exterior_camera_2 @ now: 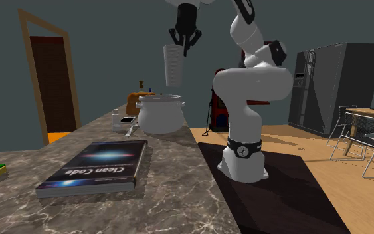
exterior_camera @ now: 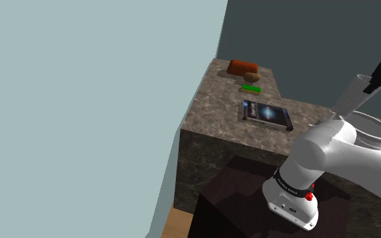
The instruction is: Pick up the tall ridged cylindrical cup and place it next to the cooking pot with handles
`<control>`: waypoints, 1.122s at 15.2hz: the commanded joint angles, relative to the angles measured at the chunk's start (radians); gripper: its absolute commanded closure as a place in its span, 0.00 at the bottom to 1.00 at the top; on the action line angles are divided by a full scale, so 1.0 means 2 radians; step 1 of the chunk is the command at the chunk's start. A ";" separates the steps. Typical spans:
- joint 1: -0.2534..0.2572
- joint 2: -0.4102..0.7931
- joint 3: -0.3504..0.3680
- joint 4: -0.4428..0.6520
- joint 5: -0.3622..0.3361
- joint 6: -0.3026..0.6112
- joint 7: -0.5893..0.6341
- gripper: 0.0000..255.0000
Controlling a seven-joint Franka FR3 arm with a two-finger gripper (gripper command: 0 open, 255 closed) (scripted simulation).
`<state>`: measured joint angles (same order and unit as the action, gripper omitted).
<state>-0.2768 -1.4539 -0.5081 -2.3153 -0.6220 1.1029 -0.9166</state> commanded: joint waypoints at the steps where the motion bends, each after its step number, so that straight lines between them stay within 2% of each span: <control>1: -0.003 -0.012 -0.006 -0.015 -0.006 0.004 0.000 1.00; 17: -0.037 -0.100 -0.062 -0.133 -0.062 0.037 0.001 1.00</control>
<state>-0.3488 -1.6463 -0.6236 -2.5719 -0.7377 1.1721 -0.9151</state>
